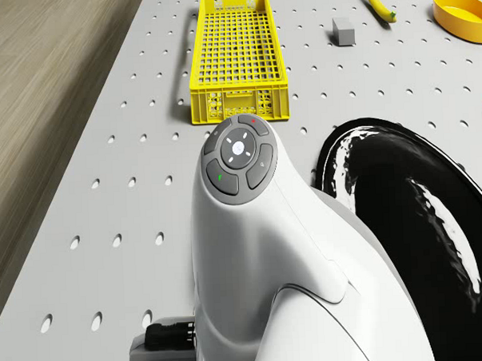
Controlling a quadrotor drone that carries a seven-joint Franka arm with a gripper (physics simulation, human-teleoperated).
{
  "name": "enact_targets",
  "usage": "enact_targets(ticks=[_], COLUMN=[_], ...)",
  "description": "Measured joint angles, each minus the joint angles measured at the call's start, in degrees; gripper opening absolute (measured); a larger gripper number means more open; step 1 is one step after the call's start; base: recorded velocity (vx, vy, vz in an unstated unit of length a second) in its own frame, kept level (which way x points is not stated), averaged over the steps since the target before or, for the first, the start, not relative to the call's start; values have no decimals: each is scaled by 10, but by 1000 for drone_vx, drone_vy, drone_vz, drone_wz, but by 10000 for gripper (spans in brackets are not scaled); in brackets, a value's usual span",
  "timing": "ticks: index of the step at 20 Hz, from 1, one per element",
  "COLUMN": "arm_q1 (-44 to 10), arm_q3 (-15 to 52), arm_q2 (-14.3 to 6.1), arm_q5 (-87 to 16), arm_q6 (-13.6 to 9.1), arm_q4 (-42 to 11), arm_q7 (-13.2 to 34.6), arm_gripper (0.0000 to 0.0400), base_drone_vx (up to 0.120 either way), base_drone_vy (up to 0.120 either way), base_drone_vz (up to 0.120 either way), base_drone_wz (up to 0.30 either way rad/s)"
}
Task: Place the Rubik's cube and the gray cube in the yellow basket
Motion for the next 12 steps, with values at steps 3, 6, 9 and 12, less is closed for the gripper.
enact_targets(ticks=[3,6,9,12], arm_q1=[-1,-2,-3,-4], arm_q3=[2,3,4,4], arm_q2=[-5,-9,-14,-18], arm_q5=[3,5,8,10], arm_q6=[4,8,12,17], arm_q4=[0,0,0,1], arm_q7=[1,2,3,3], arm_gripper=[325,325,325,325], base_drone_vx=[120,120,120,120], base_drone_vy=[120,0,0,0], base_drone_vz=[0,0,0,0], base_drone_wz=[0,0,0,0])
